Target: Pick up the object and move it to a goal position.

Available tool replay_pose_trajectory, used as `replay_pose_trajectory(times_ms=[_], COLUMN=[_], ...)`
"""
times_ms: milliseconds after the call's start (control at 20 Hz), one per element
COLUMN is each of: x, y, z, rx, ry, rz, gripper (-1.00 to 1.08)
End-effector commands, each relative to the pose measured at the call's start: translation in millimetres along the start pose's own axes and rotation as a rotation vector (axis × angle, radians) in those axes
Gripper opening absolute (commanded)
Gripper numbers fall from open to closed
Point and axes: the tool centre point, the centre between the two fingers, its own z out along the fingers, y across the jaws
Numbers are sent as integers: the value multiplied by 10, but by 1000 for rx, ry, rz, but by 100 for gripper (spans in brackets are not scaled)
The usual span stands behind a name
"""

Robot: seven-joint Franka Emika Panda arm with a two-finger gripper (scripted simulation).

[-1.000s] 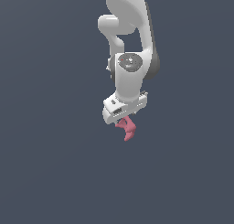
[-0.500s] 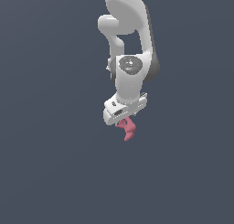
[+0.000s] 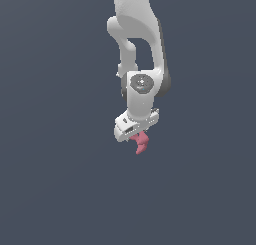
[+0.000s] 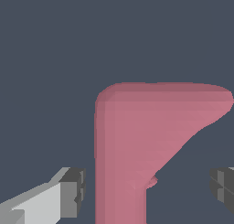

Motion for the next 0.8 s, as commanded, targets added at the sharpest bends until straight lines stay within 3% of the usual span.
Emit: replay_pose_trajectory(times_ms=[0,50,750], x=[9,9,37], y=[5,5,11], z=[21,21,-6], rx=[-1,-1,-1], ry=[1,1,1], rz=[0,0,0], gripper=[100,-100,-100])
